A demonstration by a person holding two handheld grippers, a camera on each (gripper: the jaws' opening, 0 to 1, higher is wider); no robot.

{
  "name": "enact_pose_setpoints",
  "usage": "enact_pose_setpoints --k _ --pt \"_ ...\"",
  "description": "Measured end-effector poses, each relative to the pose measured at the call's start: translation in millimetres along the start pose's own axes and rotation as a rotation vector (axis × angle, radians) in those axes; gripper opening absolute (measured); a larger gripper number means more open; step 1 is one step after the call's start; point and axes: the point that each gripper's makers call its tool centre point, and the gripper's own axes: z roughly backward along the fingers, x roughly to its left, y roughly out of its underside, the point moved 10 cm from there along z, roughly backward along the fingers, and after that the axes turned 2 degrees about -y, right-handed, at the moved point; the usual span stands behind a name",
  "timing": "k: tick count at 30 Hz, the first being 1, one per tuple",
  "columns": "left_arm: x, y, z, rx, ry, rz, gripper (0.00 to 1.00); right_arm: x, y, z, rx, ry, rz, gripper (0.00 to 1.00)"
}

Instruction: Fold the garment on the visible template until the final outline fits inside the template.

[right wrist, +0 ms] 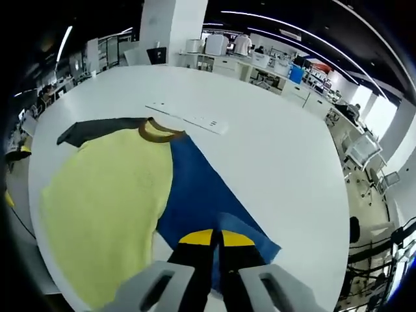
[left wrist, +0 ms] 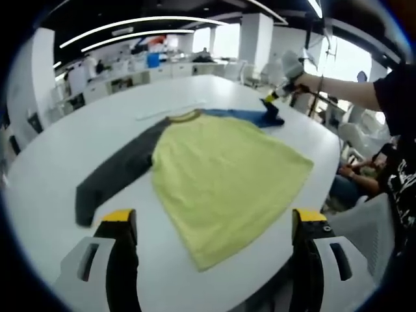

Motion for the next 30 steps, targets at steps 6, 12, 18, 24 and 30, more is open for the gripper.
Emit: enact_pose_setpoints --k 6,12,18,24,30 --pt "-1.5 -0.6 -3 0.007 0.014 0.0 0.95 9 -12.9 -2 -0.02 -0.01 -0.007 0.0" --pt "-3.6 -2.8 -3 0.008 0.026 0.0 0.95 21 -25.4 -6 -0.038 -0.035 0.0 0.0" --pt "-3.8 -5.6 -2 0.002 0.028 0.011 0.95 27 -39.2 -7 -0.054 -0.045 0.012 0.0" --pt "-2.5 -7.6 -2 -0.006 0.033 0.025 0.94 35 -52.5 -9 -0.065 -0.055 0.024 0.0" --pt "-0.2 -8.9 -3 -0.005 0.036 0.018 0.94 45 -63.7 -12 -0.075 -0.068 0.035 0.0"
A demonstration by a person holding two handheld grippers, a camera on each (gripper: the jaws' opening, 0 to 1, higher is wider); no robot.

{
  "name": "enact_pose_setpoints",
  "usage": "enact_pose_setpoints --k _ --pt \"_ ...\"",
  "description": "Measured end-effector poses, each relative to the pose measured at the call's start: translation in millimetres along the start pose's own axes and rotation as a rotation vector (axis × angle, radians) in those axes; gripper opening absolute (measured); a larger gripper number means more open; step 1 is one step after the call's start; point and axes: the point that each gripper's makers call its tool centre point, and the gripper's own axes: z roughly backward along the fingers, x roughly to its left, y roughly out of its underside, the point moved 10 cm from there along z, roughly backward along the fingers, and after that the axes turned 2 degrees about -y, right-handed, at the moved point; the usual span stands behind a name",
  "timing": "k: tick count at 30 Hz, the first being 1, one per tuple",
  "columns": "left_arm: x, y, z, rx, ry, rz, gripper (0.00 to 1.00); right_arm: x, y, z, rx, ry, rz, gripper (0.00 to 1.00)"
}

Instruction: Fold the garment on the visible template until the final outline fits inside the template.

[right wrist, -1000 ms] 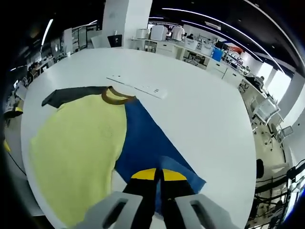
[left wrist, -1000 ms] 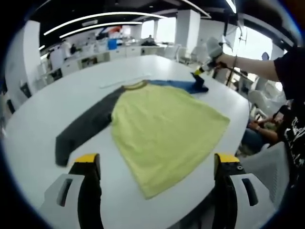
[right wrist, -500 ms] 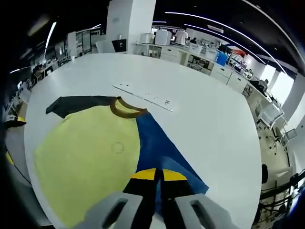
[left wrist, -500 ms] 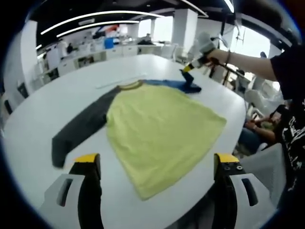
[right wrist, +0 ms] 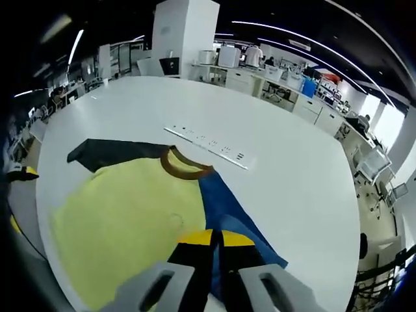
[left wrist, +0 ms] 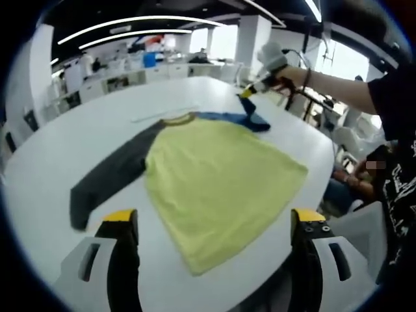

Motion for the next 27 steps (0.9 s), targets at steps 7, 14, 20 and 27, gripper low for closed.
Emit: enact_pose_setpoints --k 7,14,20,27 --pt "0.4 -2.4 -1 0.0 0.005 -0.005 0.93 15 -16.2 -7 -0.02 -0.024 0.003 0.0" --pt "-1.8 -2.5 -2 0.003 0.012 -0.009 0.93 22 -32.3 -18 -0.033 -0.046 0.015 0.0" --pt "-3.1 0.1 -1 0.011 0.019 -0.009 0.93 38 -45.2 -26 -0.041 -0.07 0.025 0.0" --pt "-2.6 3.2 1 0.014 0.015 0.0 0.93 56 -55.5 -36 -0.035 -0.081 0.07 0.0"
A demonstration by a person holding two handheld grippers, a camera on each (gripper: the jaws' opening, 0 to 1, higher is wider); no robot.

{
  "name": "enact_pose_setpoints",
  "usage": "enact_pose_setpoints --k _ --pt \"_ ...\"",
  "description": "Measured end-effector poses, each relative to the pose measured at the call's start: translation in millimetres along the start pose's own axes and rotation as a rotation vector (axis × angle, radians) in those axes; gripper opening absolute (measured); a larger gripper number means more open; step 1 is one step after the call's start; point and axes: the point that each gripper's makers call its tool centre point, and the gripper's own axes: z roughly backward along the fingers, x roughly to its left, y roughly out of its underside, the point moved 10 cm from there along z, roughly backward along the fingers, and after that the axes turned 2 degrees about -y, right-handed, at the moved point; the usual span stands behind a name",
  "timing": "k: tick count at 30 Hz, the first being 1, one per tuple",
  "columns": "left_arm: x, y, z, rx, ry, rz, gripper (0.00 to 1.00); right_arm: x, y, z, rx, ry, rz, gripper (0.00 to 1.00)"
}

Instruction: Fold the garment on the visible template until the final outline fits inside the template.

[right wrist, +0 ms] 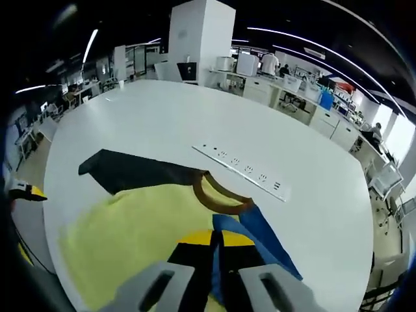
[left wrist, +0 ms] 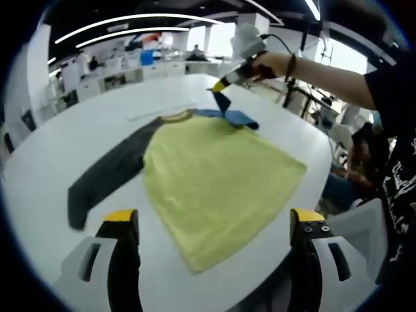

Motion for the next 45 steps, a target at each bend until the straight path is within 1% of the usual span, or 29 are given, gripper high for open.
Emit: enact_pose_setpoints --k 8,20,38,45 --pt "3.5 2.0 1 -0.007 -0.012 0.031 0.91 18 -8.1 -10 0.002 -0.028 0.017 0.0" --pt "3.7 3.1 1 -0.008 -0.01 0.031 0.91 43 -22.6 -21 -0.006 -0.072 0.046 0.0" --pt "8.2 8.4 1 0.007 -0.028 0.041 0.91 75 -30.9 -35 0.002 -0.122 0.071 0.0" --pt "8.1 10.9 1 0.013 -0.029 0.047 0.91 87 -36.5 -36 0.001 -0.14 0.086 0.0"
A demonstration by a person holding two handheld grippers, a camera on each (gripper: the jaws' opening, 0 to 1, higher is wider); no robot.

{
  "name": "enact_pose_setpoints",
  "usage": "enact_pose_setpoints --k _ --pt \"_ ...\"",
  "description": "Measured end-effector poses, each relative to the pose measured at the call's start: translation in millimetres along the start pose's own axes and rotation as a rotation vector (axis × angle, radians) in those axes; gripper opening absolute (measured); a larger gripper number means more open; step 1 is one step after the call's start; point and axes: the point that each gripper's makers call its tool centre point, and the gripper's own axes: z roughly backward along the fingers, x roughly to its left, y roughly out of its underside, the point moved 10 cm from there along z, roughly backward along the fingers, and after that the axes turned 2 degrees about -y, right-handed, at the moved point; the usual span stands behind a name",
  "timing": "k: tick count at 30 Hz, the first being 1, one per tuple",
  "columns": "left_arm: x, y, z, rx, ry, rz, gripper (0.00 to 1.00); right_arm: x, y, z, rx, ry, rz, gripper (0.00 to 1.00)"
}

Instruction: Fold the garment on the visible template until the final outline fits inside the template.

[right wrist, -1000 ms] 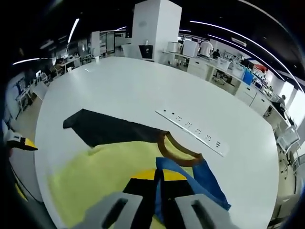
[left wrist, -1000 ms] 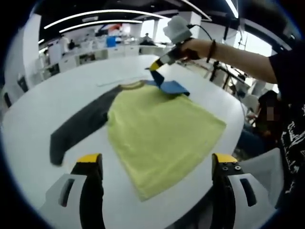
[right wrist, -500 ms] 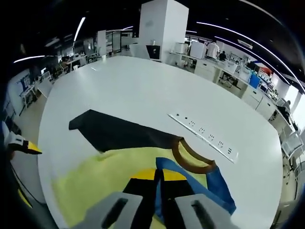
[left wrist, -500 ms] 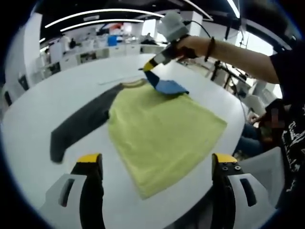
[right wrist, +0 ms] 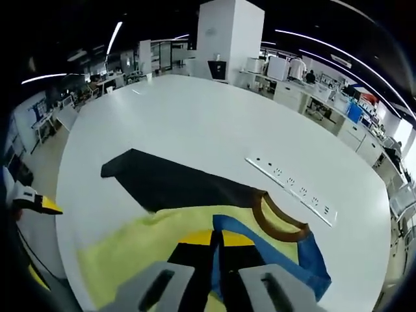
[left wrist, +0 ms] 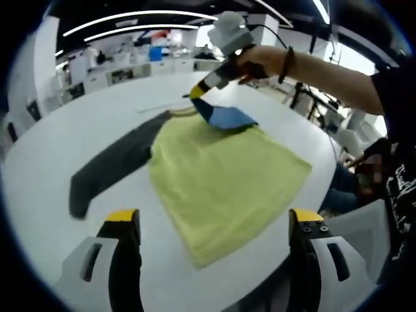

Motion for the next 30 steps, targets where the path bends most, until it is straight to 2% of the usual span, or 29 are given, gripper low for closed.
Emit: enact_pose_setpoints --k 13,22,30 --pt "1.9 2.2 0 0.003 -0.003 0.01 0.91 25 -11.6 -9 -0.01 -0.046 0.035 0.0" --pt "4.1 7.3 1 0.015 -0.006 0.022 0.9 39 -10.4 -17 -0.002 -0.067 0.059 0.0" --pt "5.0 8.8 1 0.013 -0.007 0.027 0.9 41 -8.0 -26 0.012 -0.08 0.053 0.0"
